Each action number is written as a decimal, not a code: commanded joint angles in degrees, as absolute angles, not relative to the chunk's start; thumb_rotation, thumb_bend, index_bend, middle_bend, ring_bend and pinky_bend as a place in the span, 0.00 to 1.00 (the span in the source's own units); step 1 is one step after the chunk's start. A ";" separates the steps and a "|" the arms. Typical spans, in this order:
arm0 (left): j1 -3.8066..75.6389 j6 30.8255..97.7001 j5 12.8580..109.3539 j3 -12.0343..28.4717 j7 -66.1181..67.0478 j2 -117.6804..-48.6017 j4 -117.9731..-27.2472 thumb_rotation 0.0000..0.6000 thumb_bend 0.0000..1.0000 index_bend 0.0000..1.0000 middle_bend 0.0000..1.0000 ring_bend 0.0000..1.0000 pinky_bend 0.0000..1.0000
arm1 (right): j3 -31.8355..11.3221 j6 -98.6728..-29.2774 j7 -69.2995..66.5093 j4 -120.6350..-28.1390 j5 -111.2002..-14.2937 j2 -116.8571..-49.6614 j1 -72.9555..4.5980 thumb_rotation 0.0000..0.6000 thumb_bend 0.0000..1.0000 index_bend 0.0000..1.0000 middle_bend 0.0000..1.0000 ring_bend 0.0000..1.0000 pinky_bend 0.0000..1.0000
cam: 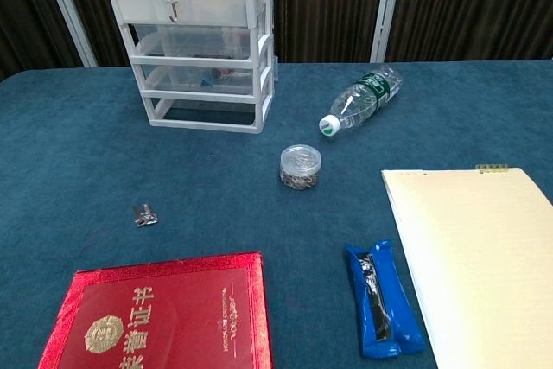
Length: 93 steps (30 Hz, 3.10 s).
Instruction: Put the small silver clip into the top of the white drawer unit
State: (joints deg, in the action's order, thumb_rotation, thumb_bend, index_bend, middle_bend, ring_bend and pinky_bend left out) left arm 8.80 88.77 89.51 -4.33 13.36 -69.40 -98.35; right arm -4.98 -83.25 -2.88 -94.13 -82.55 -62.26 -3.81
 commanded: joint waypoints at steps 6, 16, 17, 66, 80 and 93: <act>8.49 87.57 89.50 -3.91 13.75 -68.96 -98.84 1.00 0.12 0.00 0.00 0.00 0.00 | -4.68 -83.54 -2.43 -94.53 -82.80 -62.15 -3.55 1.00 0.03 0.02 0.00 0.00 0.00; 10.85 85.37 86.30 1.22 19.58 -71.71 -101.31 1.00 0.23 0.14 0.59 0.54 0.44 | -4.79 -83.41 -2.49 -94.91 -82.61 -62.09 -3.63 1.00 0.03 0.02 0.00 0.00 0.00; 11.44 84.68 85.63 1.95 20.38 -72.17 -101.62 1.00 0.23 0.17 0.68 0.61 0.49 | -4.77 -83.38 -2.55 -94.94 -82.62 -62.07 -3.63 1.00 0.03 0.02 0.00 0.00 0.00; 32.64 71.40 50.18 10.15 49.47 -103.12 -87.30 1.00 0.37 0.54 1.00 0.91 0.78 | -4.70 -82.87 -3.90 -95.68 -82.31 -61.29 -3.59 1.00 0.03 0.02 0.00 0.00 0.00; 33.25 71.55 49.91 9.24 49.25 -103.40 -87.27 1.00 0.37 0.54 1.00 0.90 0.78 | -4.68 -82.93 -3.98 -95.71 -82.33 -61.29 -3.56 1.00 0.03 0.02 0.00 0.00 0.00; 33.80 71.23 48.24 9.38 49.35 -104.01 -85.83 1.00 0.37 0.54 1.00 0.90 0.78 | -4.71 -82.91 -3.89 -95.82 -82.24 -61.28 -3.56 1.00 0.03 0.02 0.00 0.00 0.00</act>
State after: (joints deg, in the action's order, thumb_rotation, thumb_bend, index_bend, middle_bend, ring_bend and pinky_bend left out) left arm 33.77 71.27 48.29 9.38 49.35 -103.96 -85.88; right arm -4.71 -82.91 -3.89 -95.82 -82.24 -61.28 -3.56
